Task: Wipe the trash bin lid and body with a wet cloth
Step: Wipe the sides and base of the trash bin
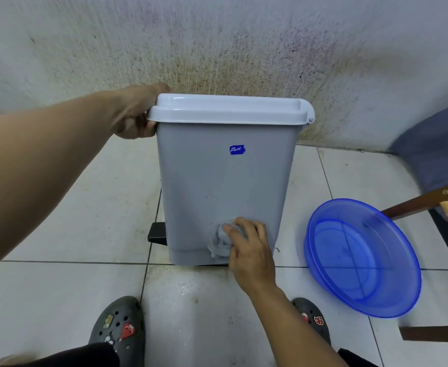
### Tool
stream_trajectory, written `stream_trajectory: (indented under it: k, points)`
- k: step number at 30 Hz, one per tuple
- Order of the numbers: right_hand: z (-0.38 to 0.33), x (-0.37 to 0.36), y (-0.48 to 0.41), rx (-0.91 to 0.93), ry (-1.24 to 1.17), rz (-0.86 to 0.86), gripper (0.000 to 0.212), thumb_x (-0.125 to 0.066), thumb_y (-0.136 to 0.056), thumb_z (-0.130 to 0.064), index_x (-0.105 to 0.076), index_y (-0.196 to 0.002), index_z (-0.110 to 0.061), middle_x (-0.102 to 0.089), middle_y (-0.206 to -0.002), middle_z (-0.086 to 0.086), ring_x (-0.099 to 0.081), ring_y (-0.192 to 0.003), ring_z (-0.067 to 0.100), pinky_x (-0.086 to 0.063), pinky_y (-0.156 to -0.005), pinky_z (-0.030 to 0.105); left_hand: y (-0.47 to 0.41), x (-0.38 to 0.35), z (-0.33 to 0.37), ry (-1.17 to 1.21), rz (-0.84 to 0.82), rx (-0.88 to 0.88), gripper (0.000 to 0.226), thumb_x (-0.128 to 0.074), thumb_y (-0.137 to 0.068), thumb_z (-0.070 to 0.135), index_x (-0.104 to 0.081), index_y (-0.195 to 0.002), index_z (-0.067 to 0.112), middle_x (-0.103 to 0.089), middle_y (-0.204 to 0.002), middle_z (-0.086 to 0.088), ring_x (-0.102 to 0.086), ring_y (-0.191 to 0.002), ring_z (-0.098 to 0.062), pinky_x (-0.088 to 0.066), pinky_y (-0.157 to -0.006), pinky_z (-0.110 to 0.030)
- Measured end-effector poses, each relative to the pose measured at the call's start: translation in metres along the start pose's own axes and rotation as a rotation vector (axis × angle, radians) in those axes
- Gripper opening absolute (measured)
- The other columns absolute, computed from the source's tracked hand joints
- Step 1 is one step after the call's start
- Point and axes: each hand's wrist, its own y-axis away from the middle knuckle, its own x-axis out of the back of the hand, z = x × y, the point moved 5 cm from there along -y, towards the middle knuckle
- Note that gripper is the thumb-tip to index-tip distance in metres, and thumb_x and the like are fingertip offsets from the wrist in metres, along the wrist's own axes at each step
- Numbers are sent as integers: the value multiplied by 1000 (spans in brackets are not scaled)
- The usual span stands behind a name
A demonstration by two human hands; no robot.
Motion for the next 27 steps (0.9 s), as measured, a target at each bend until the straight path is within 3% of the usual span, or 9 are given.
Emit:
stream_trajectory:
  k: [4, 7, 12, 23, 25, 27]
  points:
    - [-15, 43, -57, -17, -77, 262, 52, -58, -80, 7, -67, -125, -16, -61, -123, 6, -53, -109, 30, -51, -84, 36, -1, 0, -1, -6, -6, -4, 15, -66, -86, 43, -61, -83, 29, -54, -69, 12, -49, -54, -6, -34, -36, -14]
    - [-35, 74, -110, 25, -104, 331, 51, -55, -81, 7, -67, -124, -17, -58, -124, 9, -52, -107, 32, -51, -80, 39, -2, -1, -2, -7, -2, 2, 18, -66, -86, 43, -58, -79, 29, -53, -67, 11, -48, -53, -6, -34, -36, -14]
    - [-66, 65, -128, 122, -55, 190, 57, -56, -79, 6, -65, -125, -26, -53, -127, 2, -46, -112, 31, -53, -70, 41, -1, -1, -1, -1, 13, -6, 20, -65, -89, 44, -58, -79, 28, -53, -65, 11, -48, -51, -6, -34, -36, -14]
    - [-36, -28, 14, 114, 34, -180, 65, -75, -64, 6, -63, -113, -35, -41, -126, -9, -49, -115, 25, -53, -57, 28, 3, -2, -1, 1, 5, -1, 19, -65, -88, 43, -58, -80, 28, -53, -66, 10, -49, -54, -7, -34, -35, -14]
    - [-35, -28, 18, 117, 16, -190, 64, -72, -67, 6, -61, -115, -35, -39, -125, -9, -51, -115, 27, -54, -57, 31, 4, -2, 0, 5, 3, -3, 18, -66, -89, 43, -58, -81, 28, -53, -67, 10, -48, -54, -7, -34, -35, -14]
    - [-35, -18, 7, 102, -14, -91, 61, -68, -74, 5, -61, -121, -32, -46, -124, -5, -52, -113, 27, -57, -64, 36, 5, -2, 0, 15, 6, -5, 19, -65, -90, 43, -58, -81, 28, -52, -67, 9, -48, -52, -7, -34, -34, -15]
